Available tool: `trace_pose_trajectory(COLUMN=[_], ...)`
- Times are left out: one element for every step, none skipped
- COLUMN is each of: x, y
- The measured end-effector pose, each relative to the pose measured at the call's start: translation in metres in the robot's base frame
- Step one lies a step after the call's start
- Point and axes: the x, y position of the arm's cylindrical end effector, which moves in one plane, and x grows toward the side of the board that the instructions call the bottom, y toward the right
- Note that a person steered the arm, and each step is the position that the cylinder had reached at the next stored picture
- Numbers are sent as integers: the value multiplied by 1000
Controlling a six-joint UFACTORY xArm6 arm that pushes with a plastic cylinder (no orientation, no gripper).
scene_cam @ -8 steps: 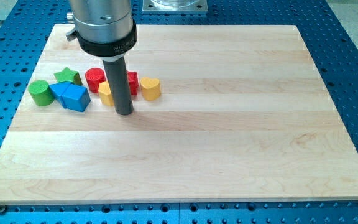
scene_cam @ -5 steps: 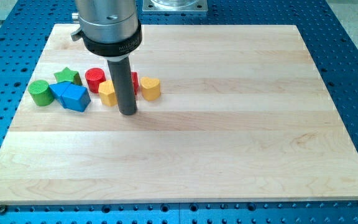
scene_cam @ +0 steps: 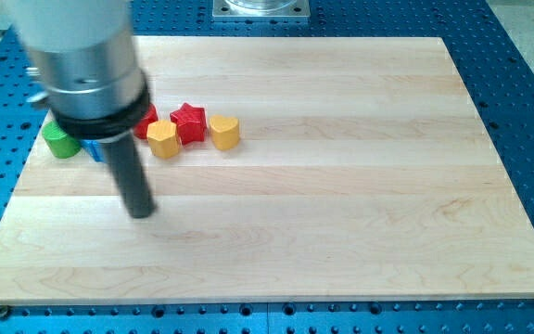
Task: Put your hand vertically below the blue cube
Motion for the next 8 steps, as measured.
trace_pose_trajectory(x=[0,-20,-39,-41,-41,-42,-42,-42], y=[-39,-47,-47,-46,-48,-48,-48,-48])
